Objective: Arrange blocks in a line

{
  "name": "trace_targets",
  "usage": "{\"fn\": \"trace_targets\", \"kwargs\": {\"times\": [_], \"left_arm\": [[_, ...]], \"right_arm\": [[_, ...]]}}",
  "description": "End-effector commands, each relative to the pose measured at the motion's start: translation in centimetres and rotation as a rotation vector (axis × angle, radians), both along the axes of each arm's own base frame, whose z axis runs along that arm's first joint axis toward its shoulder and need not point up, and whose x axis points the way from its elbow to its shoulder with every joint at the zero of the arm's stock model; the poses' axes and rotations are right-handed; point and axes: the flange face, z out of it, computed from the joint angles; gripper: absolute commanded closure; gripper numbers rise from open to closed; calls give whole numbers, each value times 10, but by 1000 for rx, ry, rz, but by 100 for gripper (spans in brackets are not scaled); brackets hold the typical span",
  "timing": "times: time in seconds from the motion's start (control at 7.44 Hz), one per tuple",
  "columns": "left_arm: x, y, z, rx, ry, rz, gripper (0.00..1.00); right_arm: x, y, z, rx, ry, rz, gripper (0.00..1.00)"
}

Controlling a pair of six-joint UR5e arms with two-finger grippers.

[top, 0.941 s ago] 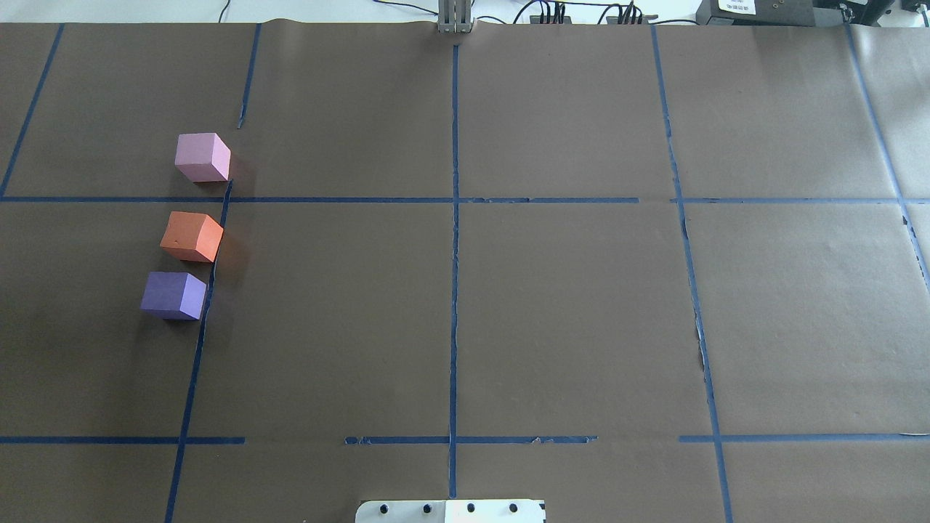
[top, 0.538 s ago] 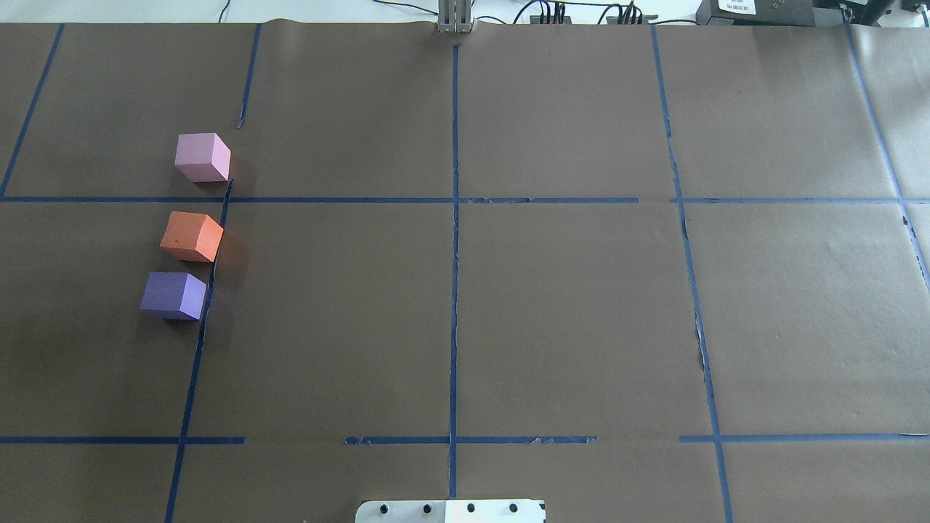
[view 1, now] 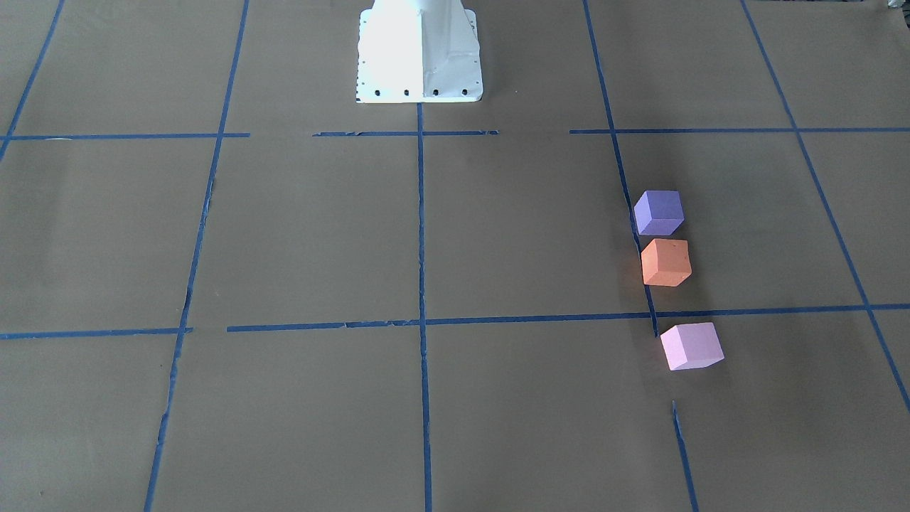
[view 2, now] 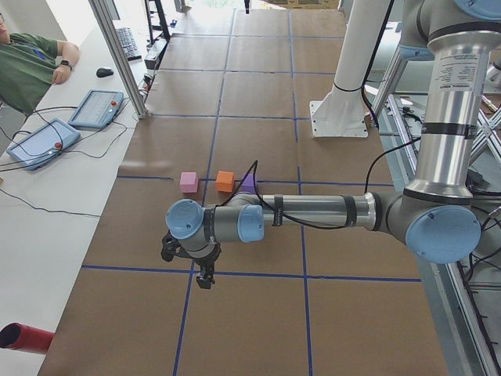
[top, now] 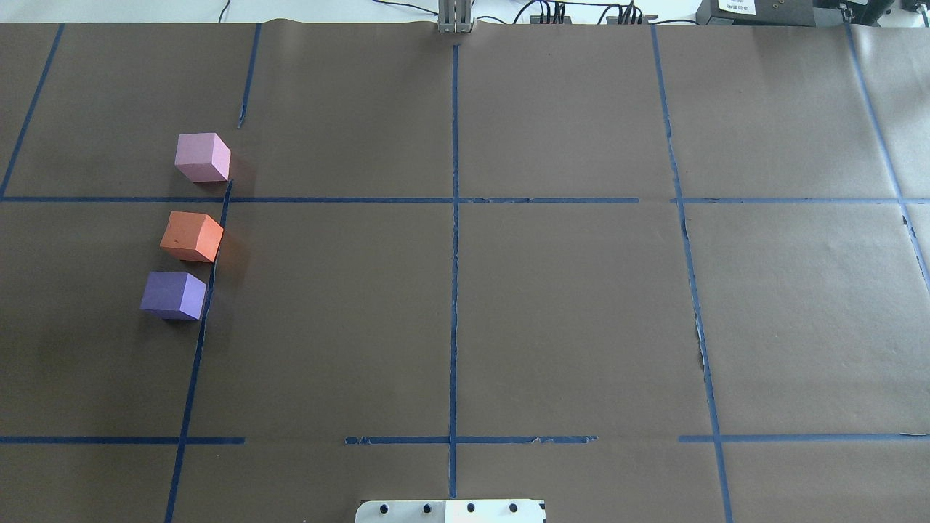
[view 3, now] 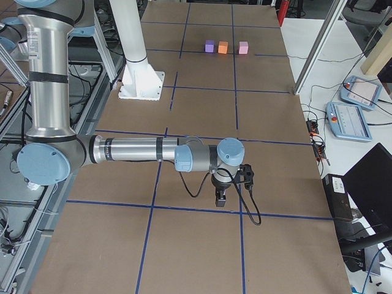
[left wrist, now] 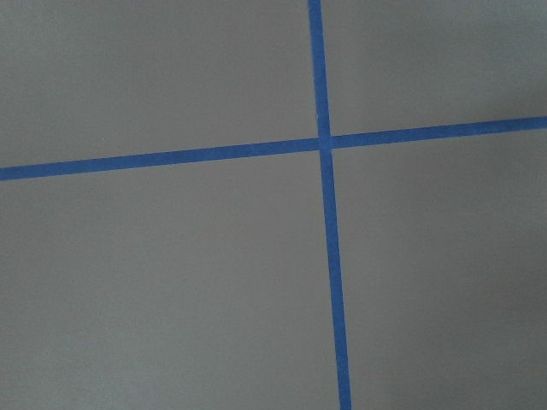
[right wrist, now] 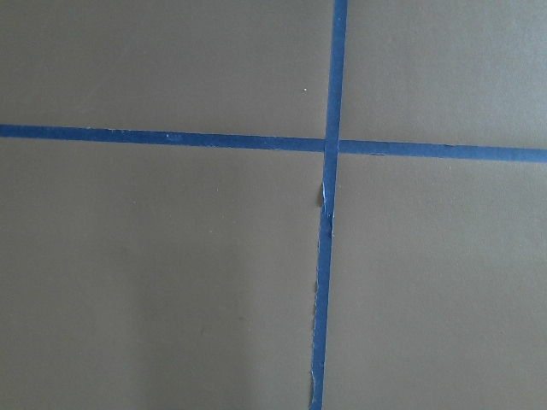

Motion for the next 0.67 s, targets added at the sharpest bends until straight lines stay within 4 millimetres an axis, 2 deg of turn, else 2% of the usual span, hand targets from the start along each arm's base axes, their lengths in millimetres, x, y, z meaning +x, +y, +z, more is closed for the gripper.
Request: {"fn": "trace_targets", "kwargs": {"times": [0.0,0.54], "left_arm": [[0,-4,-6,10,2,-1,0],[1,-5,-3,10,1,5,0]], "right_arm": [[0,0,0,-1,-1,0,0],[0,0,0,-1,-1,0,0]]}}
